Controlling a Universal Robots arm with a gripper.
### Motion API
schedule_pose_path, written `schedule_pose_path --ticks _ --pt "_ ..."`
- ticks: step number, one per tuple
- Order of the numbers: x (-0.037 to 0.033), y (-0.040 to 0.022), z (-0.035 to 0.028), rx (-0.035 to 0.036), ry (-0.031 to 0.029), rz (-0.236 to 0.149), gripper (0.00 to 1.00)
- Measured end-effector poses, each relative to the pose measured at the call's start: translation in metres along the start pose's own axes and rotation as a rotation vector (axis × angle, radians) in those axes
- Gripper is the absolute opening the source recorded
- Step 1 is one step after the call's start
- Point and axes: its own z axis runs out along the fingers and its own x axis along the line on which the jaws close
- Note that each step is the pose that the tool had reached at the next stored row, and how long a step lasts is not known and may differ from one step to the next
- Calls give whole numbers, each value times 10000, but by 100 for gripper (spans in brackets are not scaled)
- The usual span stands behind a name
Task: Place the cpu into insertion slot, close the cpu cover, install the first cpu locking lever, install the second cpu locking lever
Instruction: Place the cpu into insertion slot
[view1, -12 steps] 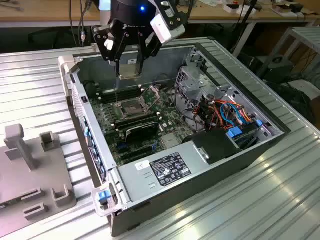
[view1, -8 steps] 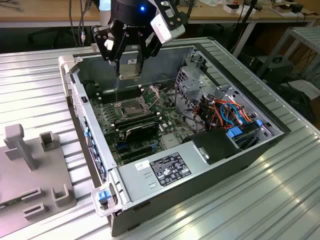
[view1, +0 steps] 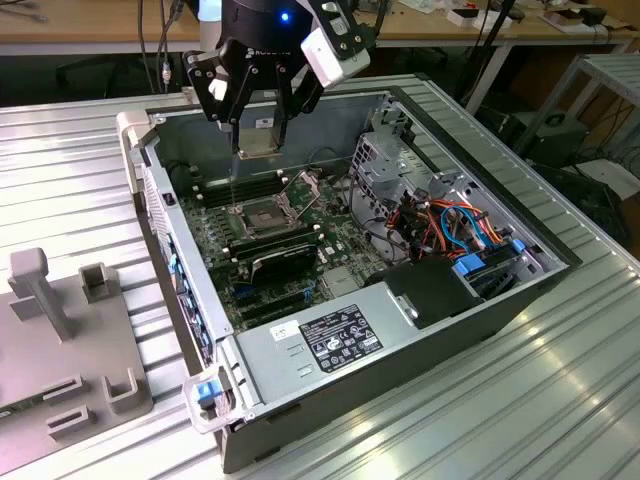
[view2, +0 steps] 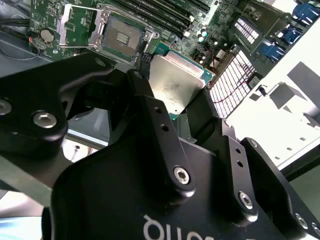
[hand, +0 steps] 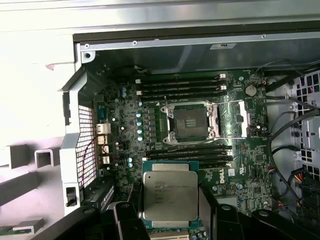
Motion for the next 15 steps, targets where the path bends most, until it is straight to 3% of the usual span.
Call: schedule_pose_path --ticks 3,6,15 --pt "0 1 0 6 -9 206 54" --pt "0 1 4 20 -35 765 54" --pt "-1 3 5 28 -38 826 54"
